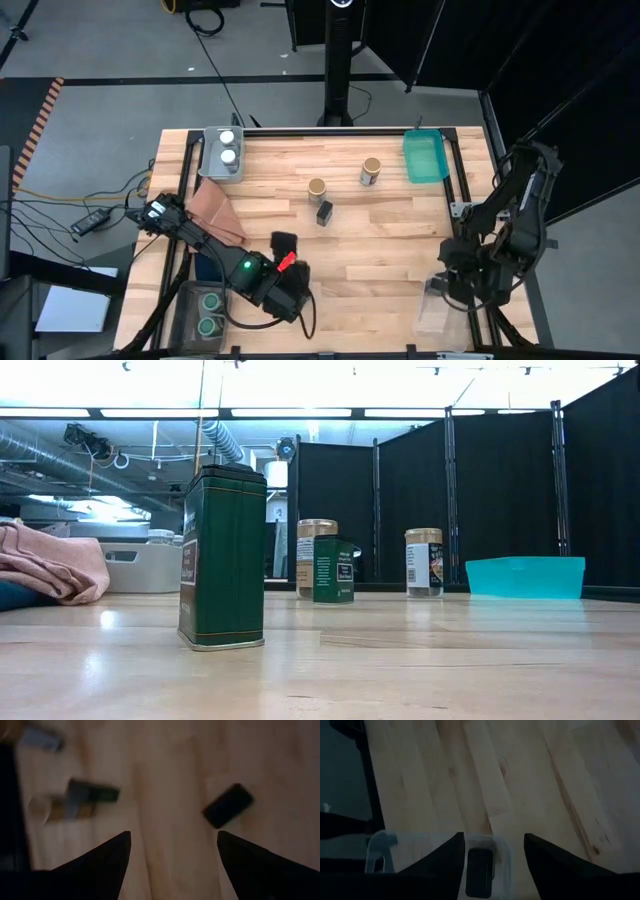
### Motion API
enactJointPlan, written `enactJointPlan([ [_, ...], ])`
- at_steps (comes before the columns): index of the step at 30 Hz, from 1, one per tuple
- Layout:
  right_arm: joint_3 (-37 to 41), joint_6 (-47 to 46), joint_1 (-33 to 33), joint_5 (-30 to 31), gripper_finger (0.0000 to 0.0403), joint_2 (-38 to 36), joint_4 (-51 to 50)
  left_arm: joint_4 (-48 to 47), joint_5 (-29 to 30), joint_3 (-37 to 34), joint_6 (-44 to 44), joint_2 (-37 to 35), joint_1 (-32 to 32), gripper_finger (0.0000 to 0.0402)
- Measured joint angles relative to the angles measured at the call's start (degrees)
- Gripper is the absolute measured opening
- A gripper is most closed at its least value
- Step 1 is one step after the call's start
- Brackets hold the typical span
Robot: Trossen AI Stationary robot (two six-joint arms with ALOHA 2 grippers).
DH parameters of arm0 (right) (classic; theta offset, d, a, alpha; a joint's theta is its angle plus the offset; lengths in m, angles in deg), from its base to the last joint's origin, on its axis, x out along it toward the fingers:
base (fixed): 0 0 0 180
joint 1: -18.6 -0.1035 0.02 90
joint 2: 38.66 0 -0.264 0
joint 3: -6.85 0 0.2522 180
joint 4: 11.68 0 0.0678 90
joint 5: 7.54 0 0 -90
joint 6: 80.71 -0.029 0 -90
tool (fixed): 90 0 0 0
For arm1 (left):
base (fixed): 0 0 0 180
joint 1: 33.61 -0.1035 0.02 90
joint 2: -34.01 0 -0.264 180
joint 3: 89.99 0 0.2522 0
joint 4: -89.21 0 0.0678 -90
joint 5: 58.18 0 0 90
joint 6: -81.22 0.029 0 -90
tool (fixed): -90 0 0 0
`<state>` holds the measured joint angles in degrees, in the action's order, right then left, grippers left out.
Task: Sort spices by type
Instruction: Put bottom black spice can into the transparent bin
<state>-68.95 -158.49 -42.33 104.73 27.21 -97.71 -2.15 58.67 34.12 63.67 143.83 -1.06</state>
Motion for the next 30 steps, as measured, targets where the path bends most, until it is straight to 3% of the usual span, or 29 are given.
enactJointPlan([
  [4,0.0,0.0,0.0,0.6,0.0211,-0.59,0.01,4.97,-5.67,-0.16,10.08,0.0,-0.98,0.0302],
  [12,0.0,0.41,0.0,0.59,0.021,1.29,0.07,19.4,-19.17,-9.05,18.34,0.09,-1.92,0.0302],
  [21,0.0,0.41,0.0,0.39,0.021,2.73,0.13,24.05,-18.6,-16.1,25.93,0.09,-3.08,0.0302],
  [25,0.0,0.07,0.0,0.39,0.021,2.76,0.11,26.77,-22.18,-18.62,27.96,0.07,-4.11,0.0302],
  [30,0.0,-0.11,0.0,0.56,0.021,2.76,0.09,32.28,-22.13,-22.12,30.56,0.07,-5.36,0.0301],
])
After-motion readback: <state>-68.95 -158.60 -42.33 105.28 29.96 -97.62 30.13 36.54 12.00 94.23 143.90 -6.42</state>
